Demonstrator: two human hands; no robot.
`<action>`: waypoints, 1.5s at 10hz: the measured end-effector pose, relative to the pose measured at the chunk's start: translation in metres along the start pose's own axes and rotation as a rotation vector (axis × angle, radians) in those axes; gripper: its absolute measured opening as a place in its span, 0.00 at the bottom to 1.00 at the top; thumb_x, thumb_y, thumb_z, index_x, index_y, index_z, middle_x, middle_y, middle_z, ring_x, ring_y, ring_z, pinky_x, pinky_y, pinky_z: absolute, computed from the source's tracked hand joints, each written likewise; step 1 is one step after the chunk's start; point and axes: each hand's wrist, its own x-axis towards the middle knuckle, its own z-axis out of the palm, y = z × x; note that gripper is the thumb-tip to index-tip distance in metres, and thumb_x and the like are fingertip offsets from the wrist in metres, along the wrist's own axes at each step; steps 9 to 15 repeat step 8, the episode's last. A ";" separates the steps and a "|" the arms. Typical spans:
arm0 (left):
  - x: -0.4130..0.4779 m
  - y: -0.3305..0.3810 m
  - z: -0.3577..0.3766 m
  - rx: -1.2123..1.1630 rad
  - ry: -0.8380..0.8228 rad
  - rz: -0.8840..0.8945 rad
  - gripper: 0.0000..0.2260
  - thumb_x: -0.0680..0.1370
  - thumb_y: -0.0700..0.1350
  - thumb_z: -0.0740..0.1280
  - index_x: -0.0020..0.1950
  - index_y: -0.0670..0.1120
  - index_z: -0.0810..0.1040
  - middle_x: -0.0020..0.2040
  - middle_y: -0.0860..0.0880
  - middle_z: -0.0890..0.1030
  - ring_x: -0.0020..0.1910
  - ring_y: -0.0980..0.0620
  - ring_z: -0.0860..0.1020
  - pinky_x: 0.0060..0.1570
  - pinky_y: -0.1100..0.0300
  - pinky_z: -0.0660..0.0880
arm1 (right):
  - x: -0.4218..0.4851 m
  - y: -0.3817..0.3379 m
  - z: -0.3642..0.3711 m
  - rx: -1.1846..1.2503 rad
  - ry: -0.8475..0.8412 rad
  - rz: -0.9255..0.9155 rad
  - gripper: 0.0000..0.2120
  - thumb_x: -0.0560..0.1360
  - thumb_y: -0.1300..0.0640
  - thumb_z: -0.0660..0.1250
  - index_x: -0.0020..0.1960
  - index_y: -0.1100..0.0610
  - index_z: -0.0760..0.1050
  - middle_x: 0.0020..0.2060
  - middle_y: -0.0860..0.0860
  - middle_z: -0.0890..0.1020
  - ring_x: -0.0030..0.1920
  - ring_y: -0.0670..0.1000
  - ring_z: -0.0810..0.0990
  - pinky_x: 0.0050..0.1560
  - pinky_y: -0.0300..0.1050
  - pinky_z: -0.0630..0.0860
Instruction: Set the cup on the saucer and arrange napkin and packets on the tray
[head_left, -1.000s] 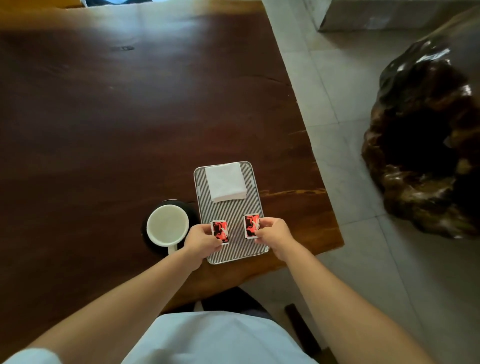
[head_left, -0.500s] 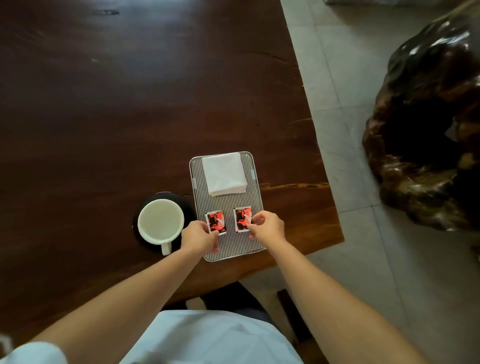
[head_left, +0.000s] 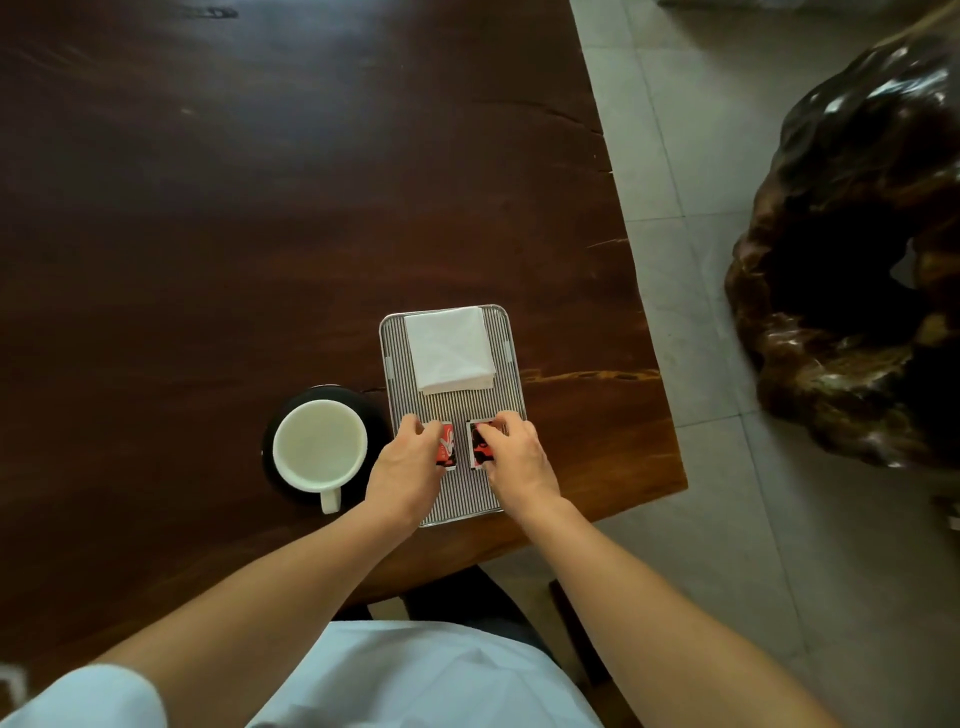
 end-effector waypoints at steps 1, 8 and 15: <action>-0.001 -0.004 0.006 -0.007 0.017 0.019 0.15 0.76 0.40 0.72 0.60 0.47 0.72 0.55 0.46 0.71 0.46 0.44 0.79 0.40 0.53 0.78 | 0.001 0.001 0.001 -0.048 0.007 -0.029 0.19 0.75 0.66 0.69 0.65 0.55 0.74 0.61 0.51 0.72 0.58 0.54 0.72 0.51 0.48 0.79; -0.016 -0.005 -0.003 -0.008 0.032 0.057 0.16 0.77 0.44 0.72 0.61 0.48 0.71 0.52 0.48 0.72 0.47 0.45 0.78 0.46 0.50 0.79 | -0.018 -0.002 -0.009 -0.131 0.116 -0.003 0.11 0.76 0.66 0.68 0.57 0.56 0.76 0.58 0.51 0.74 0.53 0.54 0.73 0.44 0.49 0.80; -0.016 -0.005 -0.003 -0.008 0.032 0.057 0.16 0.77 0.44 0.72 0.61 0.48 0.71 0.52 0.48 0.72 0.47 0.45 0.78 0.46 0.50 0.79 | -0.018 -0.002 -0.009 -0.131 0.116 -0.003 0.11 0.76 0.66 0.68 0.57 0.56 0.76 0.58 0.51 0.74 0.53 0.54 0.73 0.44 0.49 0.80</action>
